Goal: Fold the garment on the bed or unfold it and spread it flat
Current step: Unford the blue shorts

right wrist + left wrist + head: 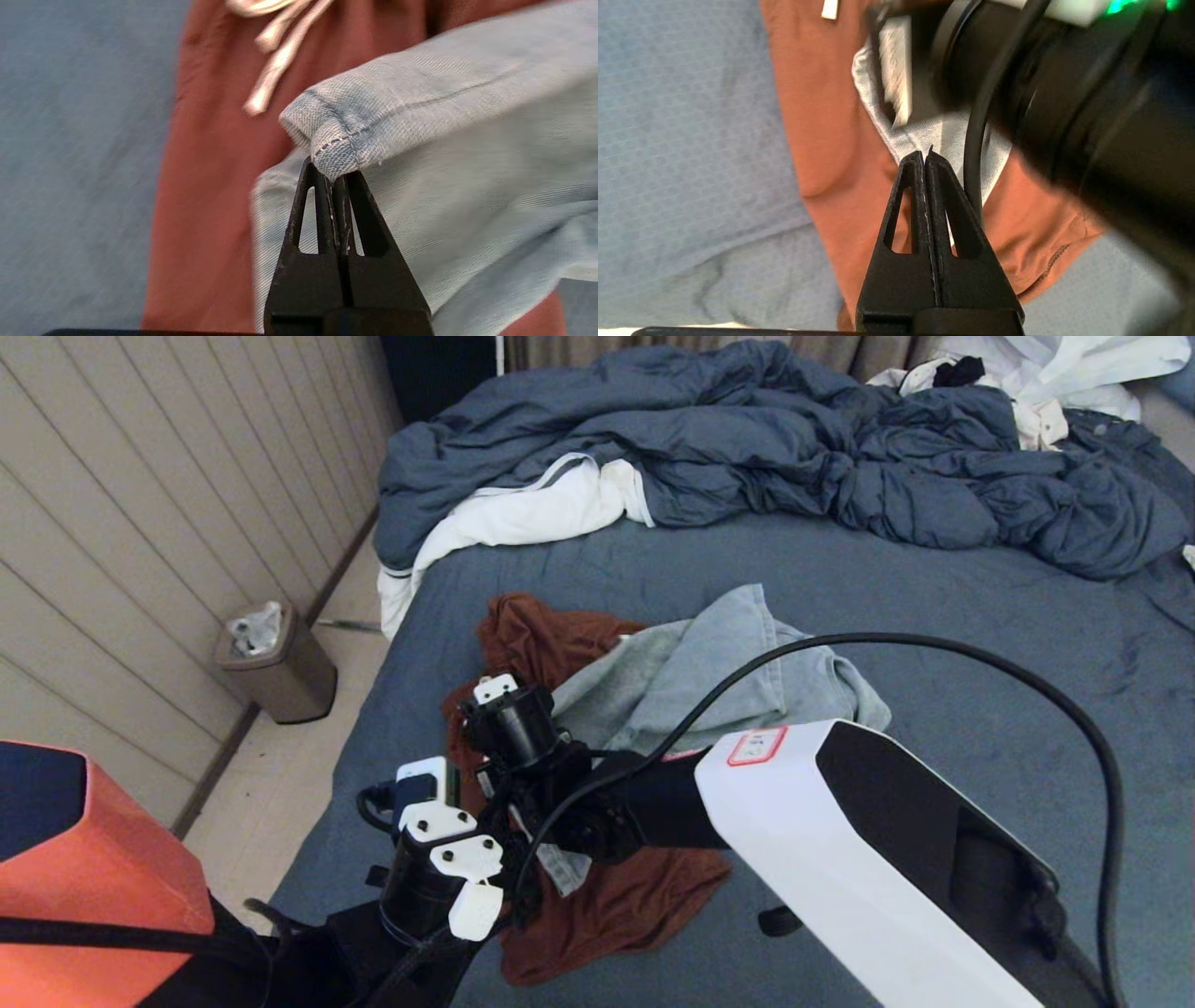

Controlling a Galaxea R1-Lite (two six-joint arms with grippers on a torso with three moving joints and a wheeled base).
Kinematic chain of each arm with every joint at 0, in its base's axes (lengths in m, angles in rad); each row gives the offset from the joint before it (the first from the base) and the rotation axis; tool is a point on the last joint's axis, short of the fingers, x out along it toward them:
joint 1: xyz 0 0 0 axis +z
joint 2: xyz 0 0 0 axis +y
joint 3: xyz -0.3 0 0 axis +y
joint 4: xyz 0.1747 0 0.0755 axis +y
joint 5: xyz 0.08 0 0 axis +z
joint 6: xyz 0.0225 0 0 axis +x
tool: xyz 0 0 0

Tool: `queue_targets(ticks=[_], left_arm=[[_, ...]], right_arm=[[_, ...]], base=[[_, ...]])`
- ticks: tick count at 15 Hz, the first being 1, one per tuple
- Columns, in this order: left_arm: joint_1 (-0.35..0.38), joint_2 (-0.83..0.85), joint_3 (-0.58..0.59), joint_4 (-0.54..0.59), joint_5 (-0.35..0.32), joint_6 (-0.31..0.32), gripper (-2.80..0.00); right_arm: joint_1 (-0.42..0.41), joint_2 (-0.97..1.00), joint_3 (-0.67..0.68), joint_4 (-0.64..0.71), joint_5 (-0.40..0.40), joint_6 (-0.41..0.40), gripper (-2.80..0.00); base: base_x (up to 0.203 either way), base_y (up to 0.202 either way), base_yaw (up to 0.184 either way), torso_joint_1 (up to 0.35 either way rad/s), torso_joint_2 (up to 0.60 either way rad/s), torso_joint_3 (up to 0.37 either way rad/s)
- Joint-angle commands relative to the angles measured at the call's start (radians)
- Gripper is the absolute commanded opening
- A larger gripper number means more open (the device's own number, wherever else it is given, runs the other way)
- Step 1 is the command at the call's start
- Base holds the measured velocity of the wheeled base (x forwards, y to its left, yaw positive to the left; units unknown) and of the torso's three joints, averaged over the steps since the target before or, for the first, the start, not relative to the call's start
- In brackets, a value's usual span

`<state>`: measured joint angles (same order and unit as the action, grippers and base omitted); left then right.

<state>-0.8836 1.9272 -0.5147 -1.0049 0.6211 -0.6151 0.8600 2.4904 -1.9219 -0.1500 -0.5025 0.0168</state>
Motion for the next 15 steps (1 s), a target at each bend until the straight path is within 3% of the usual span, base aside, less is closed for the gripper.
queue_targets(ticks=[1,6,15], left_arm=[[0.0,0.013,0.001,-0.007,0.005,-0.003,-2.8],[0.0,0.036,-0.001,-0.012,0.005,-0.004,-2.8],[0.0,-0.005,0.018,-0.041,0.011,0.003,-2.8]], right_arm=[[-0.024,0.013,-0.037,-0.014,-0.026,-0.003,0.0],[-0.067,0.034,-0.034,-0.174,-0.028,-0.037,0.0],[-0.094,-0.087,0.034,-0.191,-0.084,-0.033,0.0]], base=[[0.0,0.0,0.0,0.0,0.0,0.0],[0.0,0.0,0.0,0.0,0.0,0.0],[0.0,0.0,0.0,0.0,0.0,0.0]])
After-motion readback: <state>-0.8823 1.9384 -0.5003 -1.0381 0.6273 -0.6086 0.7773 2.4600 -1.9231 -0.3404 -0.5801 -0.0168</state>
